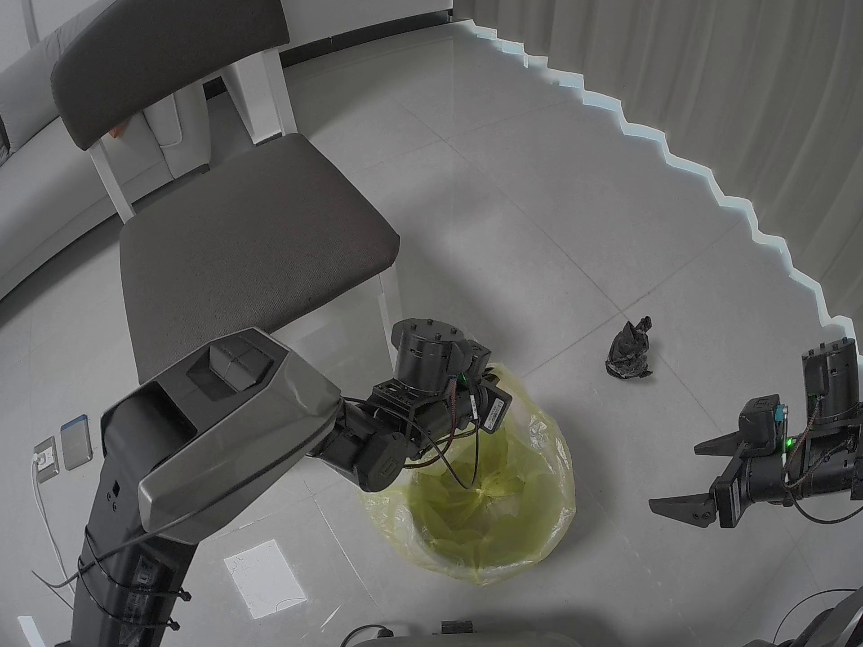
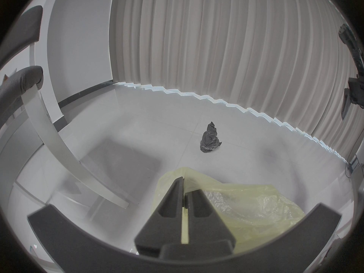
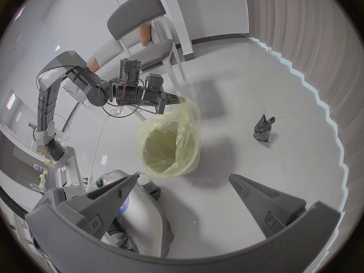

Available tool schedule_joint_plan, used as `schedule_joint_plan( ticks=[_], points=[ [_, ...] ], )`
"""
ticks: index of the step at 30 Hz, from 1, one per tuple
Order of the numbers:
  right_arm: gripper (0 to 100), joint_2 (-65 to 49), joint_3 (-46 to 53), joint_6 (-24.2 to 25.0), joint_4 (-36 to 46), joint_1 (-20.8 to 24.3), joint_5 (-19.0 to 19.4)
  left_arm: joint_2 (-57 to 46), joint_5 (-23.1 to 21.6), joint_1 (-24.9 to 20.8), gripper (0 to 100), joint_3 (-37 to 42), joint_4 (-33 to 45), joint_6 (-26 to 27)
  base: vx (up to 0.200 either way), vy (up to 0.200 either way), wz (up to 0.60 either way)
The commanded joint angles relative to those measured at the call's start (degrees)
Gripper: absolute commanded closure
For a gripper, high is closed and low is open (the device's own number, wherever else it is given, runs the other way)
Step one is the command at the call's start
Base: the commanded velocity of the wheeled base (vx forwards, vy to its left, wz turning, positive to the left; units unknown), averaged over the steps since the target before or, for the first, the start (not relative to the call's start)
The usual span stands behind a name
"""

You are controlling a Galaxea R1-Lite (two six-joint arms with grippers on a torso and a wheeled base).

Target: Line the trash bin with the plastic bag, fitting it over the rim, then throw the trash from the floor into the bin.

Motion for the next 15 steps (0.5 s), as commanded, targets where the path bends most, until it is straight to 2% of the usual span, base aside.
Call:
schedule_joint_plan(
  ticks=[1, 2, 3, 10, 12, 15],
  points=[
    [0, 0.3, -0.1, 0.0, -0.1, 0.0, 0.0, 0.3, -0.1, -0.2, 100, -0.1, 0.0, 0.1, 0.0, 0.0, 0.0],
    [0, 0.4, -0.2, 0.0, -0.1, 0.0, 0.0, 0.6, -0.5, -1.1, 100, -0.1, 0.0, 0.1, 0.0, 0.0, 0.0],
    [0, 0.4, -0.2, 0.0, -0.1, 0.1, 0.0, 0.6, -0.6, -1.2, 0, -0.2, 0.0, 0.1, 0.0, 0.0, 0.0],
    [0, 0.6, -0.1, 0.1, -0.1, 0.0, 0.0, 0.8, -0.7, -3.7, 0, -0.3, -0.9, -1.7, 0.0, 0.0, 0.0],
    [0, 1.8, -0.8, 0.0, -0.1, 0.1, 0.0, -0.8, -0.4, -4.9, 0, 2.8, -0.6, -3.1, 0.0, 0.0, 0.0],
    [0, 2.9, -1.6, 0.2, -0.3, 1.3, -0.1, -0.1, 0.0, -3.6, 0, 4.9, -0.1, -2.8, 0.0, 0.0, 0.0]
  ],
)
